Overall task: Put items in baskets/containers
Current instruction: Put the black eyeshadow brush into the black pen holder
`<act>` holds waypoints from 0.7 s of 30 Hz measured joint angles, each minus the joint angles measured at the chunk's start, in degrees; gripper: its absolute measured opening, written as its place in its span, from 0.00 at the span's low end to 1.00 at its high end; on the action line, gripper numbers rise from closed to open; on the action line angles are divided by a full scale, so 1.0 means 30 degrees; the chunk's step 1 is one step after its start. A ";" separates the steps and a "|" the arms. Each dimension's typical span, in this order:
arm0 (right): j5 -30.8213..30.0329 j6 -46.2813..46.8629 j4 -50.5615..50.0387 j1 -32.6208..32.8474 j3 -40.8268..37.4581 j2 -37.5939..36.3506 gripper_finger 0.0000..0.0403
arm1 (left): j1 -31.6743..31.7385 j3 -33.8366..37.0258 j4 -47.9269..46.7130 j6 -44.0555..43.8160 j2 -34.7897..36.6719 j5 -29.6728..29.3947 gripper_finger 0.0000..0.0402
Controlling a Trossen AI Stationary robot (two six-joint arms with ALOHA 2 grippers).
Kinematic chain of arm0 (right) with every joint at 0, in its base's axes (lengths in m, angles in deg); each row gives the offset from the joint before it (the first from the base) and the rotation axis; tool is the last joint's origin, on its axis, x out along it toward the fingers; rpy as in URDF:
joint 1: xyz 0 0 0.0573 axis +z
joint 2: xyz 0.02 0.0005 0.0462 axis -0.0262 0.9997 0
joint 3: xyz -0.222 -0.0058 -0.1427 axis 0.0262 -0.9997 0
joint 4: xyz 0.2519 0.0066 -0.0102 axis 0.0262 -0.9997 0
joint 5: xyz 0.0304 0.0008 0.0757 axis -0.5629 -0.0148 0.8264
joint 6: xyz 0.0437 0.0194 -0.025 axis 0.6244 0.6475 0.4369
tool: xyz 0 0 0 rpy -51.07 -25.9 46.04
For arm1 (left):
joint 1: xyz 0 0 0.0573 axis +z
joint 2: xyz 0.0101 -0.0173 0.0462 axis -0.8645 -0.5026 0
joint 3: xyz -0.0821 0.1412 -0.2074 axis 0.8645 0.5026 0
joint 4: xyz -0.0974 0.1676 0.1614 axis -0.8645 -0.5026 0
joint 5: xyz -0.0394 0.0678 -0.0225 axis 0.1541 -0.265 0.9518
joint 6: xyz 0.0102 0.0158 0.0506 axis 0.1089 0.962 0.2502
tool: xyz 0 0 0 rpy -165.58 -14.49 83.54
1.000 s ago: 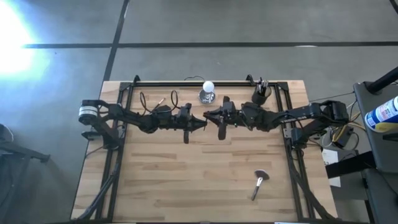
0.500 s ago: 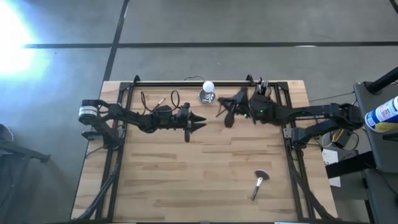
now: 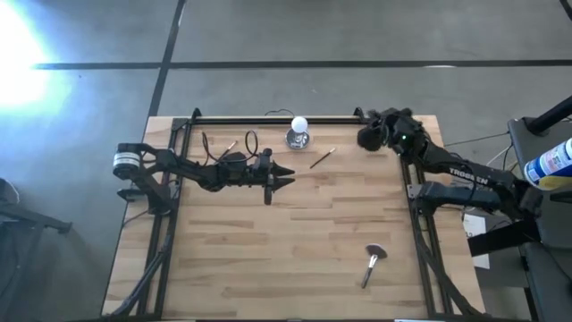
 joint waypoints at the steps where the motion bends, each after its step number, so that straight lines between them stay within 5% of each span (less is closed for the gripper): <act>1: -0.0002 0.0000 0.0091 -0.0681 -0.0230 -0.0130 0.03 | 0.0000 0.0000 0.0004 0.0007 0.0000 0.0000 0.32; 10: 0.0029 -0.0075 0.1144 -0.4290 -0.1397 0.0430 0.03 | 0.0068 0.0029 0.0009 0.0213 0.0000 0.0000 0.32; 21: -0.0466 0.1939 0.2486 -0.4381 -0.1992 0.3985 0.03 | 0.0117 0.0117 0.0000 0.0337 0.0000 0.0000 0.32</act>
